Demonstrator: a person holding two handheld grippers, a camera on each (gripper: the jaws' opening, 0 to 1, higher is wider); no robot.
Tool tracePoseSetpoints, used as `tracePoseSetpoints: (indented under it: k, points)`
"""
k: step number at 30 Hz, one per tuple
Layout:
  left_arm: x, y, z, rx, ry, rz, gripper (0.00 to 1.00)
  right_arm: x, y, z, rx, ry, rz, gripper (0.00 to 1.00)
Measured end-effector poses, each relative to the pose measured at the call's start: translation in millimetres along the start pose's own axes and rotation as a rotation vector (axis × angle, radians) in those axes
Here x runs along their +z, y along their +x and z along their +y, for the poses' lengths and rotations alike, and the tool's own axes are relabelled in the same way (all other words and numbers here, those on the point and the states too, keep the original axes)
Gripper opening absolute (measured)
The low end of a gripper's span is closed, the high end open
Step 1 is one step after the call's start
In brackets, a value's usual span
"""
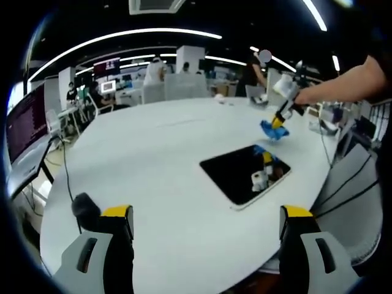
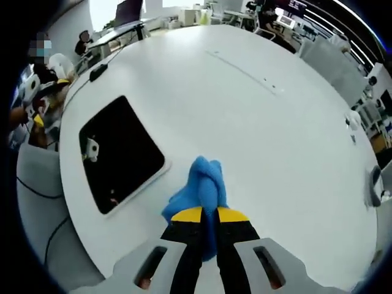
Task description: Wipe the mirror surface with the cleaning cloth until all visible marks leave the cleaned area.
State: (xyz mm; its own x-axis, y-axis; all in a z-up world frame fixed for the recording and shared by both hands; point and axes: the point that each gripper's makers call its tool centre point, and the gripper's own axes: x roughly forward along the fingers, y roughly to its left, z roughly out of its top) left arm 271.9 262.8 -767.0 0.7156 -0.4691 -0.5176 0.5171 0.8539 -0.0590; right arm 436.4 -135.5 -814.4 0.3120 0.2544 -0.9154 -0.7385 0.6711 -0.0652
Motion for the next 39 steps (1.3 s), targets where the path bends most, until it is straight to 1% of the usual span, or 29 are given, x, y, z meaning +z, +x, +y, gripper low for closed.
tracePoseSetpoints:
  k: [7,12,15,17,18,19,20,22,24,26,30,31,32,33,34,35,37,38,39]
  points:
    - [-7.2,-1,-2.1,-0.001,-0.003,0.015,1.0,-11.5,12,5,0.019,0.014,0.028,0.02]
    - [-9.8,-5,0.2,0.006,-0.012,0.017,1.0,-23.2,23,9,0.032,0.047,0.052,0.02]
    - [-11.6,-7,2.0,0.013,-0.017,0.018,1.0,-28.0,31,12,0.037,0.051,0.05,0.02]
    - [-13.8,-8,3.0,0.016,-0.02,0.023,1.0,-29.4,38,16,0.044,0.0,0.04,0.03]
    - [-14.5,-8,3.0,0.016,-0.019,0.025,1.0,-30.5,40,16,0.036,-0.028,0.044,0.03]
    - [-14.6,-8,2.5,0.016,-0.018,0.026,1.0,-28.9,42,15,0.017,-0.076,0.036,0.03]
    - [-14.6,-8,2.4,0.017,-0.021,0.025,1.0,-28.0,41,16,0.022,-0.071,0.038,0.03]
    - [-14.6,-8,2.3,0.019,-0.024,0.024,1.0,-28.1,40,15,0.024,-0.089,0.04,0.03]
    - [-15.0,-7,1.1,0.017,-0.023,0.025,1.0,-29.3,39,16,0.029,-0.1,0.019,0.03]
    - [-14.6,-6,-0.7,0.013,-0.027,0.022,1.0,-29.4,39,15,0.036,-0.066,-0.007,0.03]
    - [-13.8,-5,-4.8,0.008,-0.028,0.02,1.0,-29.2,39,14,0.04,-0.049,-0.028,0.03]
    - [-14.0,-5,-5.5,0.006,-0.025,0.022,1.0,-29.0,39,14,0.05,0.0,-0.02,0.04]
    - [-14.1,-5,-6.0,0.003,-0.025,0.022,1.0,-30.5,38,11,0.042,0.035,0.002,0.06]
    - [-14.0,-5,-6.7,0.0,-0.024,0.023,1.0,-30.3,38,9,0.032,0.038,0.005,0.1]
    - [-14.0,-6,-6.5,-0.002,-0.022,0.025,1.0,-27.4,37,8,0.031,0.022,-0.003,0.15]
    - [-14.1,-6,-5.9,-0.002,-0.02,0.026,1.0,-26.6,36,11,0.038,0.019,-0.008,0.22]
    - [-13.0,-8,-2.8,0.003,-0.021,0.024,1.0,-23.8,33,25,0.103,0.016,-0.022,0.32]
    - [-12.7,-9,-1.7,0.007,-0.023,0.024,1.0,-24.6,33,30,0.124,0.01,-0.019,0.39]
    - [-12.4,-9,-0.8,0.01,-0.024,0.022,1.0,-24.6,32,33,0.128,-0.006,-0.024,0.45]
